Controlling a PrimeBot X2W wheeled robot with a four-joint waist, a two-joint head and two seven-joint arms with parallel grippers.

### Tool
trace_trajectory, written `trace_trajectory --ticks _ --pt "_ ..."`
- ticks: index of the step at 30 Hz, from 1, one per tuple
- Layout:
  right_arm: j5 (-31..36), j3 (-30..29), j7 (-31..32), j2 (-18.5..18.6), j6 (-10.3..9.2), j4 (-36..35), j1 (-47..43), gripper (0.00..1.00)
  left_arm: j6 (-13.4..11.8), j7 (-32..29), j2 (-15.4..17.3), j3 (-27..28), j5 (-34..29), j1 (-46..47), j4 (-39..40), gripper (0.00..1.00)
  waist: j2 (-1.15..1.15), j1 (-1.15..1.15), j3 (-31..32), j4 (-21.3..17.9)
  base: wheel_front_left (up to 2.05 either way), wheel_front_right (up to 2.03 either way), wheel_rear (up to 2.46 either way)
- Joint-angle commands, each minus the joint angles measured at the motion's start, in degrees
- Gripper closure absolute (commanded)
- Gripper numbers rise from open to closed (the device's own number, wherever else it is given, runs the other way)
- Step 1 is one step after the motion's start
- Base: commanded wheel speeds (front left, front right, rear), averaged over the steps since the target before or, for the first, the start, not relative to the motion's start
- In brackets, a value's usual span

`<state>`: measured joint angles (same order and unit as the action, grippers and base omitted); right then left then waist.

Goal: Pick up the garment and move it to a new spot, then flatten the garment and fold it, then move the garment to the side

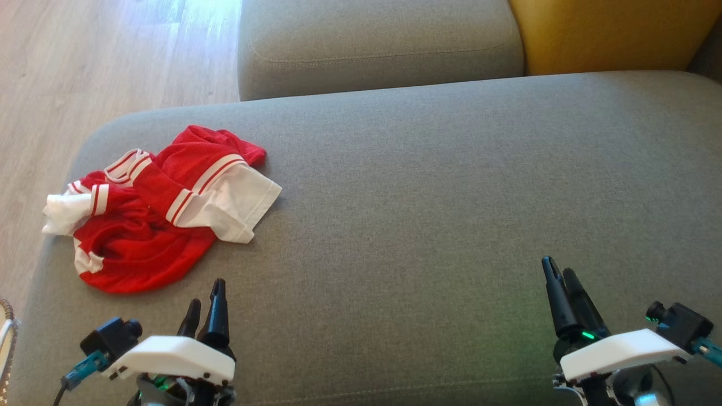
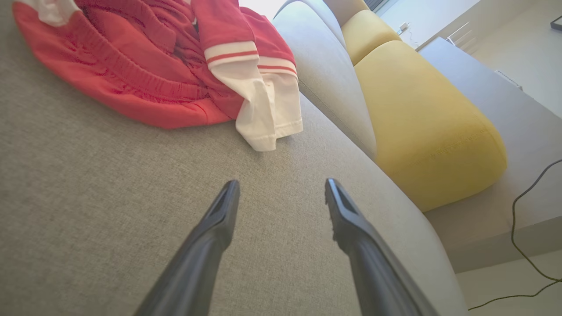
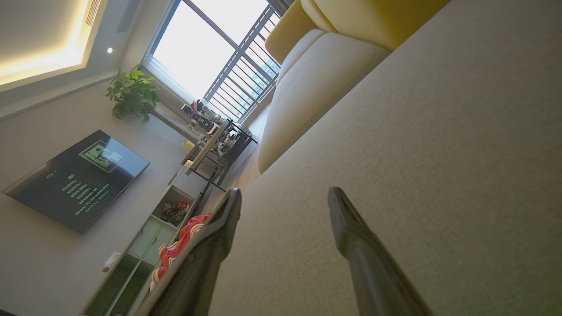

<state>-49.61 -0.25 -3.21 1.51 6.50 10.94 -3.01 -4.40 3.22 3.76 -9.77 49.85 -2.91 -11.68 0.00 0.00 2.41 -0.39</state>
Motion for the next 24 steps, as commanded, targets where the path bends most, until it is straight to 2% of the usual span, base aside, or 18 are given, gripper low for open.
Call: trace_trajectory --ticks 1,6,24 --pt "2.49 0.81 -1.02 0.69 0.46 -2.72 1.35 0.00 -0.74 1.09 0.97 0.27 -2.51 2.68 2.54 0.00 0.00 0.00 0.11 -0.01 0.00 0.00 0.00" --pt "5.37 1.07 -1.69 0.74 0.49 -3.61 1.16 0.00 -1.37 1.77 0.53 0.23 -4.00 2.40 3.46 0.00 0.00 0.00 0.32 0.02 0.00 0.00 0.00" --pt "18.56 1.00 -4.73 0.93 0.64 -6.25 0.90 0.00 -3.64 4.78 1.73 -2.84 -18.82 2.37 10.51 0.00 0.00 0.00 0.57 0.43 0.00 0.00 0.00"
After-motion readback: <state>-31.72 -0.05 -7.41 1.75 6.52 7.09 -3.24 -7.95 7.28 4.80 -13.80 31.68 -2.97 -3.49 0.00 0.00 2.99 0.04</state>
